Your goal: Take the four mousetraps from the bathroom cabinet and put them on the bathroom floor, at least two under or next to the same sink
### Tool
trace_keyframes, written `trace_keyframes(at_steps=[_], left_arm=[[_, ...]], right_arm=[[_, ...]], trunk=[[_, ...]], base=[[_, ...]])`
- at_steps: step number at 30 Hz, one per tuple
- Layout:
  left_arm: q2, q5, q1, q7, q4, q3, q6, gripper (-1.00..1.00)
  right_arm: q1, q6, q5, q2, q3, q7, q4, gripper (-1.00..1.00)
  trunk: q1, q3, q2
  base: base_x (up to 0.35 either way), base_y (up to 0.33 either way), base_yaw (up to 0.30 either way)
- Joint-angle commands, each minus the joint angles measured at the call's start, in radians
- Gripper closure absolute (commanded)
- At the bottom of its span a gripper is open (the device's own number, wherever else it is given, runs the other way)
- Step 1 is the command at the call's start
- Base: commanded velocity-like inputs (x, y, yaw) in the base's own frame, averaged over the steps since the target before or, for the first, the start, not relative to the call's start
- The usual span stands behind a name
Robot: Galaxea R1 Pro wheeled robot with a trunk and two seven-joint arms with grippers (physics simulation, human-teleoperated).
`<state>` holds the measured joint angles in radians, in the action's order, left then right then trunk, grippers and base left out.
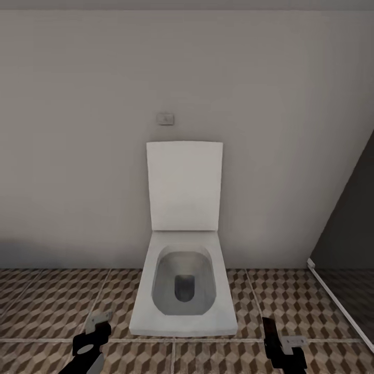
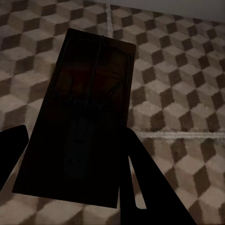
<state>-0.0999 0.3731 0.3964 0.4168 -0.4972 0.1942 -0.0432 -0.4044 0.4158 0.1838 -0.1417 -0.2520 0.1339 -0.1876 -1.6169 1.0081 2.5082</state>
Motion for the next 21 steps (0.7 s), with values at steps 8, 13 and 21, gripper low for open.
trace_keyframes(at_steps=[8,13,21], left_arm=[[-0.010,0.011,0.002,0.005,-0.019,0.005,0.001,1.00],[-0.021,0.011,0.007,0.004,-0.063,0.003,0.024,1.00],[-0.052,0.017,0.040,-0.005,-0.118,-0.003,0.152,1.00]], right_arm=[[-0.016,-0.029,-0.030,0.005,-0.008,0.005,-0.044,1.00],[-0.026,-0.134,-0.039,0.005,-0.007,0.007,-0.132,1.00],[-0.028,-0.163,-0.039,0.005,-0.006,0.008,-0.190,1.00]], trunk=[[-0.003,0.032,0.002],[-0.006,0.051,0.003],[-0.009,0.082,0.005]], base=[[0.000,0.000,0.000],[0.000,0.000,0.000],[0.000,0.000,0.000]])
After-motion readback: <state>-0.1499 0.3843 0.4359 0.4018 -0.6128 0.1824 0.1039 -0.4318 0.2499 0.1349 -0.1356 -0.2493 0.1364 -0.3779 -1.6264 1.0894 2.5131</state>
